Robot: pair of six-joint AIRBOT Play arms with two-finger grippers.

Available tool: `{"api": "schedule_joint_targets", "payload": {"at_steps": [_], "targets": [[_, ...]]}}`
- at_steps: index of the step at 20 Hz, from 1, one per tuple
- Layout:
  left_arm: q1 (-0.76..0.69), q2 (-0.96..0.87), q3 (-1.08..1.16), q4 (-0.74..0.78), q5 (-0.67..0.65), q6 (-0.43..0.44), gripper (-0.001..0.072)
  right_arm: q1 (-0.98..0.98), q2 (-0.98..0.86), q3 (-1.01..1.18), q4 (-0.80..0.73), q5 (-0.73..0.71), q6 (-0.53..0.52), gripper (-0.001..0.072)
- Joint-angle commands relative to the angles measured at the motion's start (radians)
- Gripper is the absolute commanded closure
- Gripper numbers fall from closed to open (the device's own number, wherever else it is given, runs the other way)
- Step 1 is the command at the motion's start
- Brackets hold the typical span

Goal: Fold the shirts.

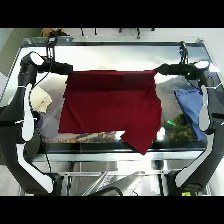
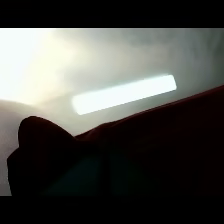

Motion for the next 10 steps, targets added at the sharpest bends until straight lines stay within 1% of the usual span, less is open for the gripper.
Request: {"api": "schedule_joint_targets", "payload": {"at_steps": [1, 3, 6, 7, 10], "targets": [[-0.014, -0.008, -0.034, 0.040, -0.036, 0.002, 0.0695, 0.014, 0.007, -0.034, -0.211, 0.084, 0.100, 0.0687], [-0.022, -0.017, -0.034, 0.073, -0.067, -0.002, 0.0695, 0.022, 0.006, -0.073, -0.234, 0.086, 0.102, 0.0687], [-0.047, -0.019, -0.034, 0.231, -0.101, -0.043, 0.0696, 0.032, 0.006, -0.145, -0.273, 0.070, 0.101, 0.0687], [-0.054, -0.019, -0.034, 0.262, -0.100, -0.059, 0.0696, 0.034, 0.005, -0.167, -0.276, 0.055, 0.101, 0.0687], [-0.070, -0.026, -0.034, 0.266, -0.095, -0.064, 0.0695, 0.034, 0.004, -0.211, -0.275, -0.002, 0.101, 0.0687]]}}
